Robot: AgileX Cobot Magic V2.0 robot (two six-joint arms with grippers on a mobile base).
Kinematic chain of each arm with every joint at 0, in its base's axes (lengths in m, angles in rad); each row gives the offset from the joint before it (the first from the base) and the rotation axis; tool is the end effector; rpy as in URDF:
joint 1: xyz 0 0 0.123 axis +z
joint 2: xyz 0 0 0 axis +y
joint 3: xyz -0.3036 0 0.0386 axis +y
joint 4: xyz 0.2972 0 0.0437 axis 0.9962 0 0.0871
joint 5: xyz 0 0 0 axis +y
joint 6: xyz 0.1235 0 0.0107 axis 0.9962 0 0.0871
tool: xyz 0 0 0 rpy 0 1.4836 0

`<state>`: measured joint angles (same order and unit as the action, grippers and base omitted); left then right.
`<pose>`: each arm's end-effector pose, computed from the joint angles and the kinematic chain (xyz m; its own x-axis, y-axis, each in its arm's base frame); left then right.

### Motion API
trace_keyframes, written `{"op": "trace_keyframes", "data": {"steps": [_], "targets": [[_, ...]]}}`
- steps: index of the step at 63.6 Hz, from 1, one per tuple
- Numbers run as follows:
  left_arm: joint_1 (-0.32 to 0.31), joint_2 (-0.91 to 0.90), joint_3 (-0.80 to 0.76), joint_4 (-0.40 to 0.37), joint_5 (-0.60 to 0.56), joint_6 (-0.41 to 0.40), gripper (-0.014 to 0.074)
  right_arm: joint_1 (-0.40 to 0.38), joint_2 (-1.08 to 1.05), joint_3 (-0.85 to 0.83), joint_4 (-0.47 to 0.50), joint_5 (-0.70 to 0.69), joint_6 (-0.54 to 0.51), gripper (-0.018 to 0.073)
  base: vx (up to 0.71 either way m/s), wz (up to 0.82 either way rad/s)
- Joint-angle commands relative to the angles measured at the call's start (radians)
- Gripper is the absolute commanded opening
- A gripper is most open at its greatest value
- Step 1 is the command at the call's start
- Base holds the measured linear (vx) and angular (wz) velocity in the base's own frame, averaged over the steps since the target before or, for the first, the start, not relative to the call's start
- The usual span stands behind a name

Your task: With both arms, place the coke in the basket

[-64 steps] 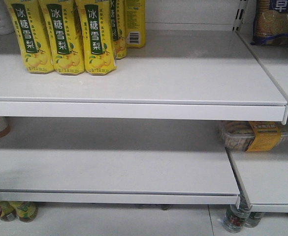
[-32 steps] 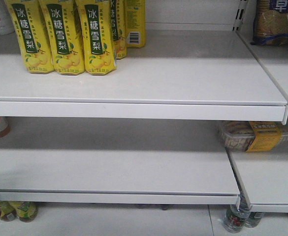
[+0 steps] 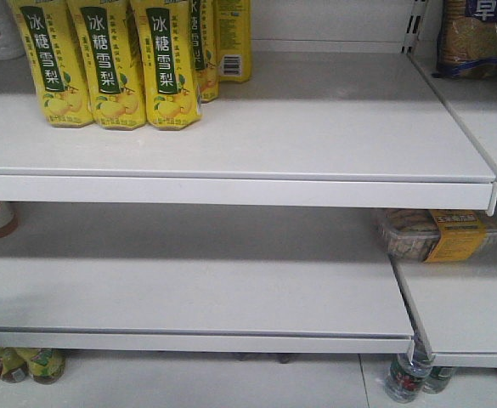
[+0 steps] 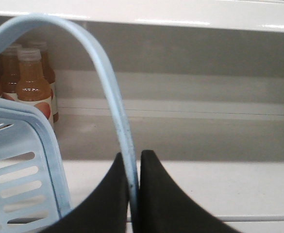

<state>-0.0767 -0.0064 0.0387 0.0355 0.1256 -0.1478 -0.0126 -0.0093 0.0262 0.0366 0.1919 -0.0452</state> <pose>0.1180 -0.0085 0.1849 -0.0780 -0.1067 -0.9912 0.0638 0.9917 -0.1118 0.1170 -0.0006 0.1823 -0.1212 -0.0077 -0.9926 0.0045 1.0000 -0.0084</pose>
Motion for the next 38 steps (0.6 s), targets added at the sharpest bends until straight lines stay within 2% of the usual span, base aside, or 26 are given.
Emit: {"op": "trace_keyframes", "data": {"steps": [1, 38], "targets": [[0.001, -0.021, 0.002, 0.036, -0.163, 0.044, -0.0006, -0.005, -0.019, 0.018, 0.000, -0.111, 0.027, -0.0009, 0.00, 0.00], [0.001, -0.021, 0.002, 0.036, -0.163, 0.044, -0.0006, -0.005, -0.019, 0.017, 0.027, -0.114, 0.045, -0.0009, 0.00, 0.00]]}}
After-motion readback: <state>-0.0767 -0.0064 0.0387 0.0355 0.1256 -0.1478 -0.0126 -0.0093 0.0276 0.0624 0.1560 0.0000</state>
